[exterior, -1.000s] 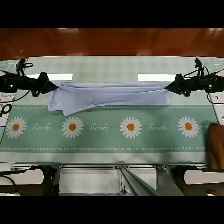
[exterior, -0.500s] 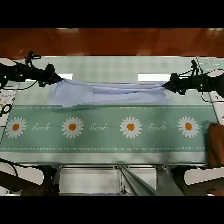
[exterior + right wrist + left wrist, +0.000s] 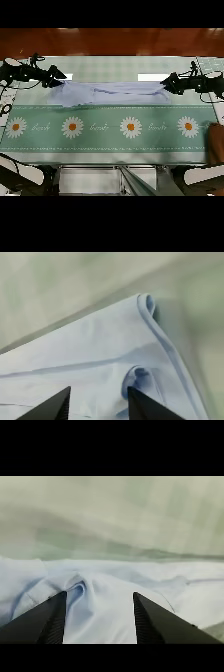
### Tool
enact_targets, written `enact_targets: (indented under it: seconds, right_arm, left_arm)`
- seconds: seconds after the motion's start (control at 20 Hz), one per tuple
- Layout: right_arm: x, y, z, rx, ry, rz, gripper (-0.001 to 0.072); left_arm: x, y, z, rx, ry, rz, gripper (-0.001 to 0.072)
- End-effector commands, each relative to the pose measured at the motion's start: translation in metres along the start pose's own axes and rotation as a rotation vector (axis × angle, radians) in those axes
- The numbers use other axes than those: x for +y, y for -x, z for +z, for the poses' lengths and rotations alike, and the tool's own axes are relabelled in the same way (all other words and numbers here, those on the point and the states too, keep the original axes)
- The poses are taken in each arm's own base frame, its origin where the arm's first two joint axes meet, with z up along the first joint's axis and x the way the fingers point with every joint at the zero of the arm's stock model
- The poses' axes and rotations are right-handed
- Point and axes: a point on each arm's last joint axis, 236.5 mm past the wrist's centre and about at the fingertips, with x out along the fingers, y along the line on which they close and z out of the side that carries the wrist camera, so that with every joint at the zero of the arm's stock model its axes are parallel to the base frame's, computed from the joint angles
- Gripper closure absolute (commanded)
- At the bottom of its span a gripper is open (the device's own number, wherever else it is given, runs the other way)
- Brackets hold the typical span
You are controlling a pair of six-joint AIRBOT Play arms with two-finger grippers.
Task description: Fold the shirts.
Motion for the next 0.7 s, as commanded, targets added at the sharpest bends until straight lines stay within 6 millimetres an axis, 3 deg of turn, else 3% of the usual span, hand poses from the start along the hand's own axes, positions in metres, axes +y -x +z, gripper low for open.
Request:
enact_targets:
  seconds: [0.0, 0.1, 0.15, 0.25, 0.35, 0.5, 0.65]
  right_arm:
    - [0.016, 0.026, 0.000, 0.025, 0.018, 0.060, 0.0295]
    - [0.023, 0.070, 0.008, 0.020, 0.035, 0.094, 0.0296]
    - [0.017, 0.096, 0.010, 0.001, 0.040, 0.081, 0.0296]
    - [-0.021, 0.140, 0.008, -0.029, 0.062, -0.076, 0.0296]
    - [-0.066, 0.164, 0.001, -0.087, 0.000, -0.207, 0.0295]
    - [-0.099, 0.144, -0.019, -0.088, -0.111, -0.192, 0.0295]
    - [-0.095, 0.106, -0.026, -0.014, -0.147, -0.103, 0.0292]
  left_arm:
    - [-0.007, 0.030, -0.019, 0.124, -0.020, 0.004, 0.0200]
    - [-0.009, 0.070, -0.026, 0.131, -0.061, 0.042, 0.0200]
    - [-0.010, 0.089, -0.027, 0.098, -0.087, 0.080, 0.0200]
    - [-0.016, 0.122, -0.032, -0.025, -0.144, 0.142, 0.0200]
    - [-0.024, 0.138, -0.043, -0.175, -0.170, 0.161, 0.0201]
    - [-0.026, 0.134, -0.086, -0.301, -0.186, 0.176, 0.0201]
    - [-0.019, 0.121, -0.126, -0.300, -0.192, 0.177, 0.0201]
